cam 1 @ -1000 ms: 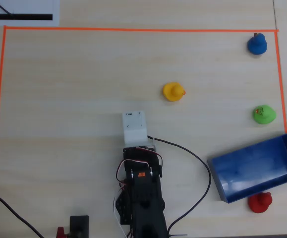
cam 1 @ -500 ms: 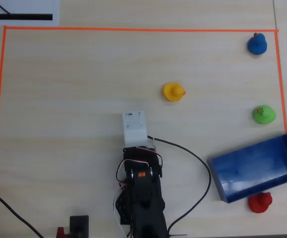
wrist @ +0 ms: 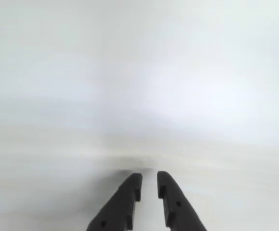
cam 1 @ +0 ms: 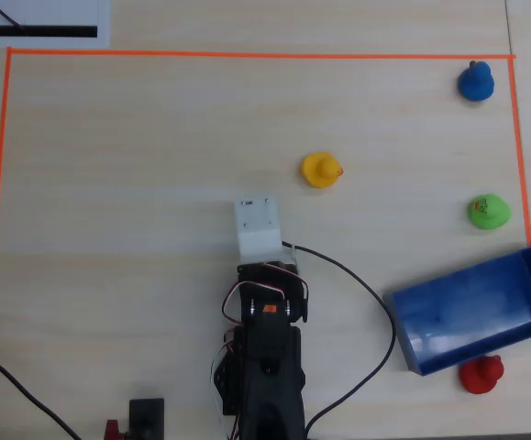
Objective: Grasp green duck and put it into box.
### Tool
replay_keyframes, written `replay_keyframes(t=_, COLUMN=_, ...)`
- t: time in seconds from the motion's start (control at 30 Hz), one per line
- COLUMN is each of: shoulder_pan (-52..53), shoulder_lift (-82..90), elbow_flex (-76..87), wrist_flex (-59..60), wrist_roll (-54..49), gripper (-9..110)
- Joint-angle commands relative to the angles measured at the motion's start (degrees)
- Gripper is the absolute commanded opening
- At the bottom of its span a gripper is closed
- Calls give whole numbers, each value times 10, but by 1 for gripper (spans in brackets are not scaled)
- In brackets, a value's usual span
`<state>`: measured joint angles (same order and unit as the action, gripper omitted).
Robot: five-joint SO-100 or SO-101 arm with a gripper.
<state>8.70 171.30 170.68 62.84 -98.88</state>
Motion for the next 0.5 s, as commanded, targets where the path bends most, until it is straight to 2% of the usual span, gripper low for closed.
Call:
replay_keyframes(t=0.0, shoulder_pan=34, shoulder_lift=-102, elbow_flex=-137, wrist_flex=-33, wrist_roll=-31, gripper=0)
replay_keyframes(t=0.33, shoulder_pan=149, shoulder_lift=-396, elbow_flex=-548, wrist_flex=90, wrist_roll=-64, gripper=1)
replay_keyframes(t=0.47, shoulder_pan=198, shoulder_lift=-488, elbow_flex=-671, wrist_flex=110, wrist_roll=-64, gripper=4)
